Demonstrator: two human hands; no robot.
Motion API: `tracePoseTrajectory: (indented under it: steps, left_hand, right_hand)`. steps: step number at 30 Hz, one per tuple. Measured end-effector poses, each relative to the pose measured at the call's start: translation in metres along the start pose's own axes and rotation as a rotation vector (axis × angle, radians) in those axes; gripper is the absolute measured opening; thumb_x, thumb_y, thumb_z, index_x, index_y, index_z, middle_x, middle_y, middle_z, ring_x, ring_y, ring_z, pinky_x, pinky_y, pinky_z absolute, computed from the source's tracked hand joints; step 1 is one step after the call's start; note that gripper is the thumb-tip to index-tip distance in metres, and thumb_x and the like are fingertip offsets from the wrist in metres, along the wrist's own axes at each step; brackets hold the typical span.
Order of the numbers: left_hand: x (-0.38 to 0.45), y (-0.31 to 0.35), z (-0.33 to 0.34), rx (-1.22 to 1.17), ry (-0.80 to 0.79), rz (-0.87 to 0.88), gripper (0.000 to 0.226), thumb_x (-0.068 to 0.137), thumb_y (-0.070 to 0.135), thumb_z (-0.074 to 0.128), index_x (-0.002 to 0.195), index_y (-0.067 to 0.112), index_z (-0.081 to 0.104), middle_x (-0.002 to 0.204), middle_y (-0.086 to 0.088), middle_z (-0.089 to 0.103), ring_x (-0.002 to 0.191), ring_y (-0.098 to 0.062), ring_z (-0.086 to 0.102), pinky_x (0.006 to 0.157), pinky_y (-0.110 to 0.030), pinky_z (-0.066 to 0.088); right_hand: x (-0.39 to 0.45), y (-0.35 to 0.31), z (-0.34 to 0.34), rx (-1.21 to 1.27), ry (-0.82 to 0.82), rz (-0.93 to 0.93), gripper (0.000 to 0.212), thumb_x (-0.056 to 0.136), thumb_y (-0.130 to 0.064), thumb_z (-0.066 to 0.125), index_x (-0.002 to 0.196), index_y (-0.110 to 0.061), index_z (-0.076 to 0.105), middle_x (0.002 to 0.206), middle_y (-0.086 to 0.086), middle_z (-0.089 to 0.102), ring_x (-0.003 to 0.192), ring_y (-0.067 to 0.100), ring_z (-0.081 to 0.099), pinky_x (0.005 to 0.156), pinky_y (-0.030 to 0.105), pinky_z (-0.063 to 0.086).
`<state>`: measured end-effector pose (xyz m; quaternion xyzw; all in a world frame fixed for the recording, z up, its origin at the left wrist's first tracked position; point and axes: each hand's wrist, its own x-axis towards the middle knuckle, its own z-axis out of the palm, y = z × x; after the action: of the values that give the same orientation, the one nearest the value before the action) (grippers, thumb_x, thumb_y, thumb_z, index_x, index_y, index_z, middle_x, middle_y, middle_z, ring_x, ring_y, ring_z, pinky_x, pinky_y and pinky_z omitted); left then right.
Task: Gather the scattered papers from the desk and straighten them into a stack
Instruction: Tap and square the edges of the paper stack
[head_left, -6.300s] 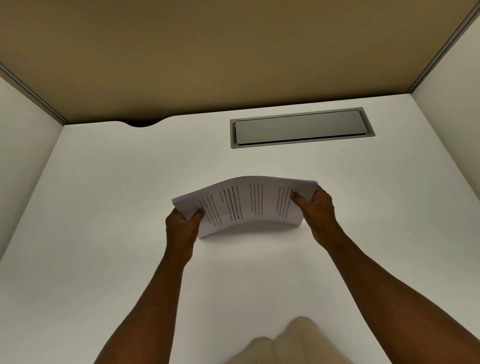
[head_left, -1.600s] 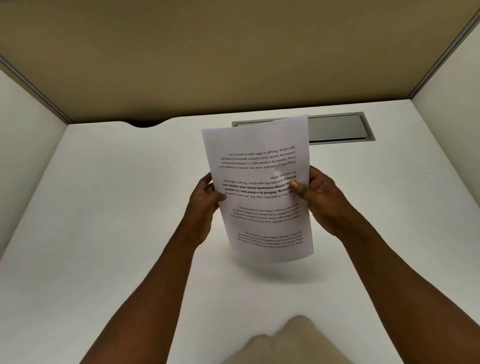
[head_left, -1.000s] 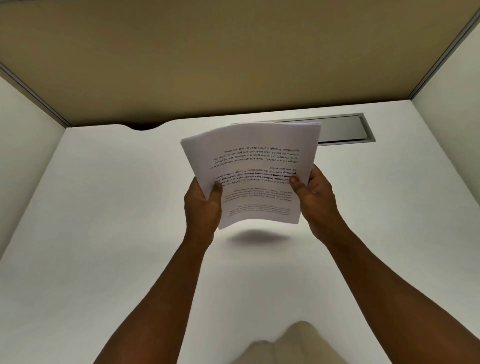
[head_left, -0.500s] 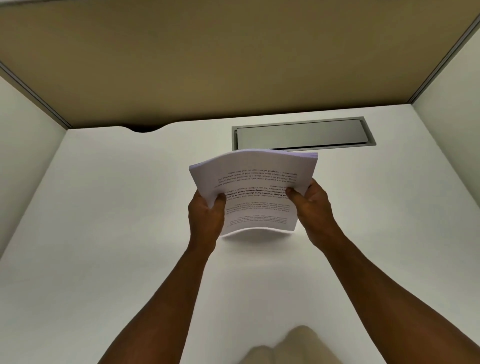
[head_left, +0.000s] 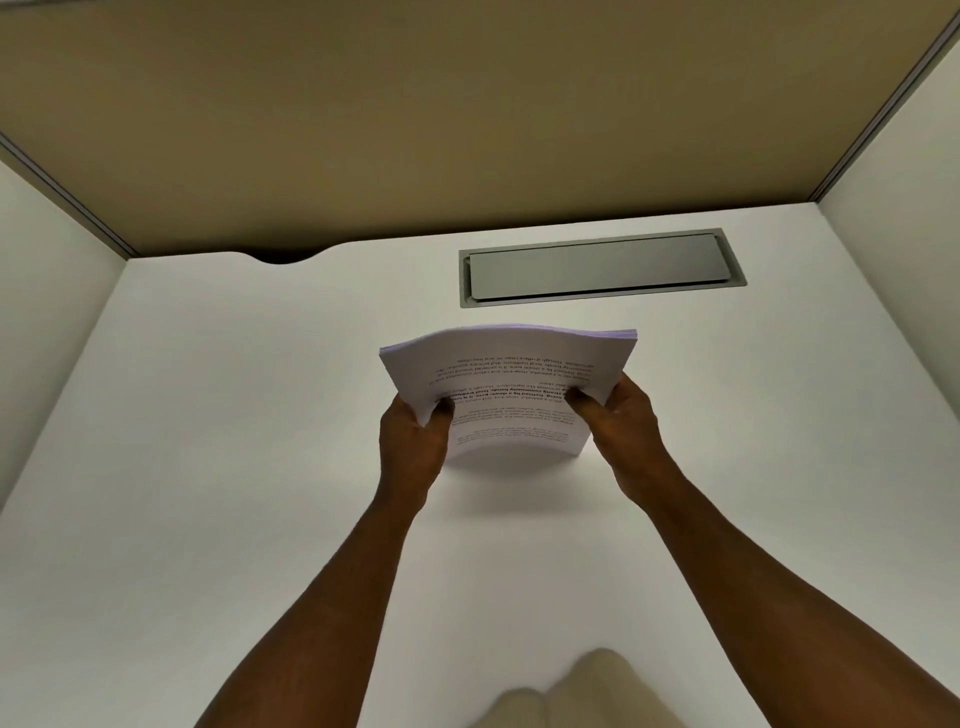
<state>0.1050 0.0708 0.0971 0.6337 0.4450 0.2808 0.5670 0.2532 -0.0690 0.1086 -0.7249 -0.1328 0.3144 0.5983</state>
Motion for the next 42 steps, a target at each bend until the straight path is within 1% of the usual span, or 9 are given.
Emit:
tracePoseTrajectory:
  steps: [7,10,14,17,22,26,29,35,42]
  left_hand:
    - [0.001,0.027,-0.004,0.314,0.007,0.244,0.011,0.094,0.009,0.056,0.098,0.02,0.056,0.084,0.012,0.061,0.077,-0.004,0.06,0.06,-0.003,0.044]
    - [0.003,0.042,-0.007,0.468,-0.063,0.364,0.002,0.095,0.015,0.053,0.093,0.016,0.055,0.076,0.013,0.058,0.069,-0.006,0.057,0.056,-0.006,0.041]
    - [0.001,0.056,-0.005,0.539,-0.162,0.392,0.028,0.089,0.031,0.046,0.102,0.01,0.059,0.086,0.006,0.063,0.073,-0.011,0.059,0.064,-0.018,0.046]
    - [-0.003,0.061,-0.006,0.585,-0.186,0.381,0.014,0.096,0.021,0.052,0.103,0.01,0.058,0.088,0.005,0.062,0.076,-0.015,0.06,0.064,-0.021,0.047]
    - [-0.002,0.057,-0.013,0.541,-0.195,0.353,0.028,0.09,0.013,0.06,0.116,0.015,0.052,0.099,0.006,0.063,0.093,-0.019,0.064,0.072,-0.025,0.052]
    - [0.0,0.039,-0.029,0.304,0.21,0.469,0.084,0.074,-0.003,0.065,0.146,0.014,0.027,0.15,-0.006,0.036,0.13,-0.019,0.043,0.101,-0.016,0.041]
    - [0.006,0.029,-0.044,0.041,0.365,0.229,0.095,0.078,-0.011,0.062,0.151,0.019,0.01,0.159,-0.008,0.019,0.142,-0.022,0.03,0.109,-0.032,0.04]
    - [0.02,0.019,-0.059,-0.304,0.14,-0.016,0.07,0.077,-0.01,0.052,0.142,0.011,0.039,0.124,-0.007,0.055,0.108,-0.017,0.056,0.082,-0.023,0.051]
    - [0.026,-0.007,-0.05,-0.345,0.093,-0.121,0.026,0.083,0.008,0.066,0.107,0.017,0.065,0.103,-0.004,0.069,0.099,-0.021,0.063,0.085,-0.033,0.05]
  right_hand:
    - [-0.015,-0.043,-0.003,-0.402,0.459,-0.489,0.07,0.083,-0.016,0.066,0.144,-0.015,0.031,0.144,0.003,0.043,0.133,0.018,0.039,0.113,0.038,0.034]
    - [-0.02,-0.067,-0.007,-0.666,0.324,-0.774,0.075,0.081,-0.023,0.062,0.147,-0.011,0.029,0.149,0.007,0.038,0.137,0.019,0.032,0.117,0.037,0.025]
    - [-0.02,-0.084,0.003,-0.883,0.0,-0.668,0.062,0.08,-0.033,0.057,0.138,-0.019,0.044,0.134,0.006,0.055,0.124,0.02,0.043,0.112,0.041,0.03]
    - [-0.016,-0.086,-0.002,-0.947,-0.082,-0.57,0.033,0.09,-0.034,0.056,0.121,-0.023,0.054,0.11,0.002,0.068,0.091,0.017,0.059,0.085,0.035,0.052]
    - [-0.02,-0.076,-0.008,-0.899,-0.116,-0.583,0.013,0.094,-0.032,0.047,0.101,-0.025,0.056,0.092,0.001,0.071,0.072,0.019,0.061,0.064,0.028,0.048]
    - [-0.021,-0.084,-0.021,-0.662,-0.074,-0.626,0.017,0.089,-0.029,0.049,0.097,-0.018,0.061,0.087,-0.003,0.07,0.074,0.017,0.064,0.062,0.033,0.054]
    - [-0.02,-0.093,-0.035,-0.423,-0.092,-0.566,0.009,0.09,-0.011,0.061,0.096,-0.015,0.066,0.085,-0.002,0.069,0.079,0.011,0.064,0.065,0.028,0.05]
    - [-0.01,-0.08,-0.041,-0.212,-0.131,-0.408,0.024,0.089,-0.01,0.065,0.089,-0.034,0.063,0.08,-0.03,0.069,0.075,-0.007,0.066,0.061,0.009,0.049]
    - [0.006,-0.024,-0.036,-0.107,-0.043,-0.21,0.024,0.089,-0.014,0.065,0.095,-0.037,0.061,0.095,-0.013,0.071,0.086,0.01,0.069,0.075,0.032,0.056]
